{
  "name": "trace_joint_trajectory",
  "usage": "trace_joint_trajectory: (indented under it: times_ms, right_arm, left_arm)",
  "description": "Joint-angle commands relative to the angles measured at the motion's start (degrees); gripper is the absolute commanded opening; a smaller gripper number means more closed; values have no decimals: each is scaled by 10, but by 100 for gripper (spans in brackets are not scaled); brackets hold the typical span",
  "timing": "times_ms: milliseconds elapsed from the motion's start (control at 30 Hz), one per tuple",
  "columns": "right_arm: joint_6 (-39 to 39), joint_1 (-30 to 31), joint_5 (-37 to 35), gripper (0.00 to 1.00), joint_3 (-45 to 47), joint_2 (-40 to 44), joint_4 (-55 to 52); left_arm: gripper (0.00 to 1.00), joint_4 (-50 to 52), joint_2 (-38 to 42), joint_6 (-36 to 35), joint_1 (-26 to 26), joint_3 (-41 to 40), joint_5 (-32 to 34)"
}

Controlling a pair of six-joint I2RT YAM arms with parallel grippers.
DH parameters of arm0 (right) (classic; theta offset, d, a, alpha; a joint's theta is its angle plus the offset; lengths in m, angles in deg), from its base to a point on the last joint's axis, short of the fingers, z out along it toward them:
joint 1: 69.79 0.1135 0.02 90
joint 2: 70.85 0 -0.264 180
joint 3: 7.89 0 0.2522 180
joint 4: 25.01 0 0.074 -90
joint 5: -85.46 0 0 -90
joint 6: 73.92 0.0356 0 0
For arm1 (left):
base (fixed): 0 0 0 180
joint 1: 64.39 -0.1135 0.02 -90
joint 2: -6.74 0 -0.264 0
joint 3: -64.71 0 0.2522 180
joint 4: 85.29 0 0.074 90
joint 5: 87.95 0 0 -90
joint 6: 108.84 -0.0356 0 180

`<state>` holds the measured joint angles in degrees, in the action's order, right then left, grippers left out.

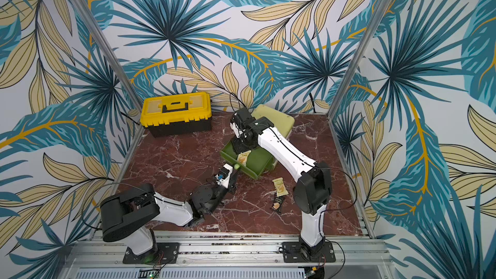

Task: Take the cookies out of the drawer
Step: Pick up the cookie from the drawer.

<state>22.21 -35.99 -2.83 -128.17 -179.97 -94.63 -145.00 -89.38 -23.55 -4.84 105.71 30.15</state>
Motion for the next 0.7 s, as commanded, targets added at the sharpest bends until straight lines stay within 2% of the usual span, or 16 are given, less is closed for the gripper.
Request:
trace_joint_trajectory:
  times_ms: [0, 333, 667]
  right_arm:
    - [-16, 3, -23, 50, -12, -12, -20]
    - [-37, 12, -51, 40, -12, -28, -31]
    - [-42, 15, -66, 11, -18, -23, -33]
  left_arm:
    - [7, 3, -6, -12, -1, 21, 14]
    - [7, 3, -8, -12, -2, 22, 15]
    - [6, 3, -7, -13, -2, 23, 15]
